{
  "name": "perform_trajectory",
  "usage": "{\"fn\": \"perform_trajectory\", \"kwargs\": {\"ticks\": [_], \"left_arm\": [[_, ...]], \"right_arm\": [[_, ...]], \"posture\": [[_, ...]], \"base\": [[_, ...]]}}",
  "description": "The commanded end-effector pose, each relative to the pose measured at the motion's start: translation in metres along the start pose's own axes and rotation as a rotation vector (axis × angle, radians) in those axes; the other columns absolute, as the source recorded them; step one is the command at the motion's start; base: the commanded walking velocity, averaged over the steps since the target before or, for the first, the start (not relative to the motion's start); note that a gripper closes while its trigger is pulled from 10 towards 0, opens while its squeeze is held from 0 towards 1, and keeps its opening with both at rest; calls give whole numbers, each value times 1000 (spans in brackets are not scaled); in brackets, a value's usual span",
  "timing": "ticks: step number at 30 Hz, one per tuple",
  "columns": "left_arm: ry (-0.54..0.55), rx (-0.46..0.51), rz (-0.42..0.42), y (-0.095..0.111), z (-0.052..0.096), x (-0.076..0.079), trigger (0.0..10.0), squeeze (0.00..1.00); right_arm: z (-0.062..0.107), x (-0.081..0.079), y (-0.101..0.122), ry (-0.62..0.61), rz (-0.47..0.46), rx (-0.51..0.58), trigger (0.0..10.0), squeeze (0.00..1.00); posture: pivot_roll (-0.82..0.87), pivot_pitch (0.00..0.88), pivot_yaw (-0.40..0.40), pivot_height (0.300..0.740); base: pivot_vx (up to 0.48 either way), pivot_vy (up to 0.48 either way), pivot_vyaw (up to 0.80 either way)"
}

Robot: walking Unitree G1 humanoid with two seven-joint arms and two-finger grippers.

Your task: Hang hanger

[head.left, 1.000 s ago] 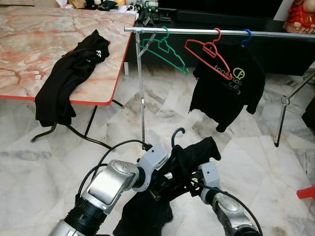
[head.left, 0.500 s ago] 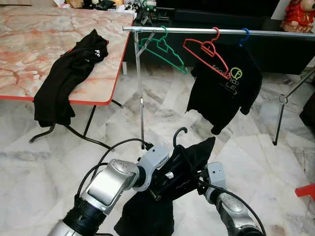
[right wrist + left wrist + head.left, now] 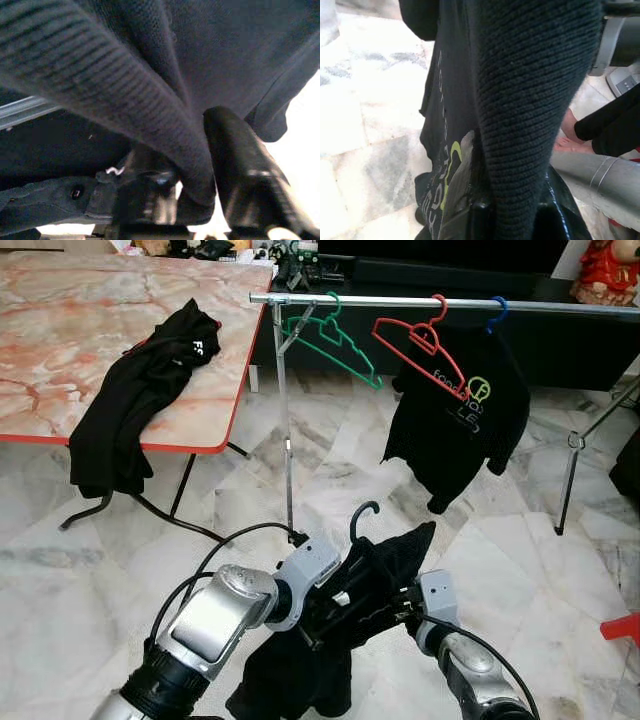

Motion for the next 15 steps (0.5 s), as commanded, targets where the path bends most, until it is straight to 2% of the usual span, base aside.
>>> {"fn": "perform_trajectory", "kwargs": {"ticks": [1,9,12,13,15], "left_arm": [[-28,44,-22,8,2,7,10000,0],[-26,34,-56,2,11,5,10000,0],[13,-41,-160,-17,18,-5,10000,0],[24,-88,-250,-29,23,-9,10000,0],[18,-113,-326,-37,26,-11,10000,0]], "right_arm": [[3,7,-3,-31,-23,-5,0,0],[3,13,1,-55,-22,7,0,0],[5,22,8,-89,-25,26,0,0],[5,25,10,-96,-24,30,0,0],[6,27,11,-103,-19,29,0,0]], "posture": [[77,147,-50,740],[77,145,-47,740],[77,153,-45,740],[76,155,-45,740],[75,157,-44,740]], "base": [[0,0,0],[0,0,0],[0,0,0],[0,0,0],[0,0,0]]}}
Point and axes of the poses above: a point about 5 cm out from each wrist's last joint towards the gripper, its own z axis pointing back from the gripper into the wrist, its own y axis along the axis of the wrist's last joint, x = y × z, the point moved 5 cm from there along -z, pointing out of the wrist towards the gripper, and after that the axes turned 12 degrees about -z, right-handed, at the moved point
